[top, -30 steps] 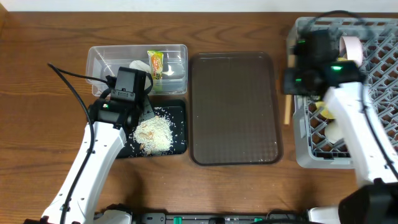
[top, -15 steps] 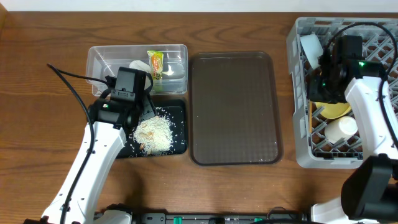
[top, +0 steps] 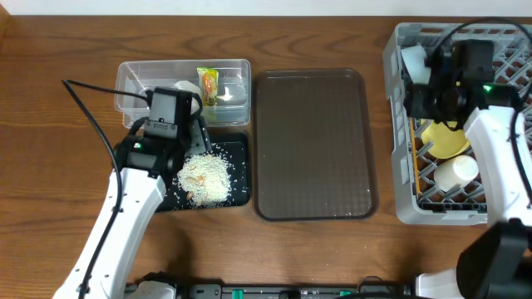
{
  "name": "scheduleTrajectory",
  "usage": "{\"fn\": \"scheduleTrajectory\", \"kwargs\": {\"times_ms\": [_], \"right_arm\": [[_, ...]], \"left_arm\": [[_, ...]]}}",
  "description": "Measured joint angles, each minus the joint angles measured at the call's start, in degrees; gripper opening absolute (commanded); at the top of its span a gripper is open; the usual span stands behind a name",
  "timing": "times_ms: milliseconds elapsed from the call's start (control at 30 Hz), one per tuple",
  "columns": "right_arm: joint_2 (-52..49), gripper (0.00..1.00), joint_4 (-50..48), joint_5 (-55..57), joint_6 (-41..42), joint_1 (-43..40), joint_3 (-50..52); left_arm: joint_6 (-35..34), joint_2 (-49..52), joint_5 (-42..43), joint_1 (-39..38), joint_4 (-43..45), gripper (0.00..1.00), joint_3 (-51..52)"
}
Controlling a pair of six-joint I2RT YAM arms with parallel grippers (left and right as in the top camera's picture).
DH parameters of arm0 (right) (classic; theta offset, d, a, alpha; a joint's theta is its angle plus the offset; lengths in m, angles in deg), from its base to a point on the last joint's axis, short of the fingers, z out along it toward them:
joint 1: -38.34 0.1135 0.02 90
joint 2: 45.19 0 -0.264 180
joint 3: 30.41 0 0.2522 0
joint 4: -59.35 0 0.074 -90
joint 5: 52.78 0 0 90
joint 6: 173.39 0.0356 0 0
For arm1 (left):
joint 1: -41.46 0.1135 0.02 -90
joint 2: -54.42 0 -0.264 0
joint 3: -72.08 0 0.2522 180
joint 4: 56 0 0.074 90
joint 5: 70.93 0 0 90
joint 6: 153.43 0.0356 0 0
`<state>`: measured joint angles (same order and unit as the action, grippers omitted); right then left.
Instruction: Sort waste into correct bins and load items into the dishwasher rack
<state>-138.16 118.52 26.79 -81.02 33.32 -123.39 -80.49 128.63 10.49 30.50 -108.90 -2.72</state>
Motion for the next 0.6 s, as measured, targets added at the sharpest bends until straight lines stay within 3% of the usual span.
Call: {"fn": "scheduleTrajectory", "kwargs": {"times_ms": [133, 400, 600], "right_arm": [[1.53, 0.43, 0.98, -1.51, 0.04, -0.02, -0.31], [2.64, 0.45, 10.32, 2.25, 1.77, -0.02, -0.13], [13.51, 0.48, 6.23, 3.21, 1.99, -0.02, 8.31]], "left_arm": [[3.50, -0.07, 0.42, 0.00, -1.44, 0.83, 0.00], [5.40, -1.49, 5.57, -0.02, -14.60, 0.83, 0.24], [5.53, -14.45, 7.17, -0.02, -14.14, 0.83, 3.82]]}}
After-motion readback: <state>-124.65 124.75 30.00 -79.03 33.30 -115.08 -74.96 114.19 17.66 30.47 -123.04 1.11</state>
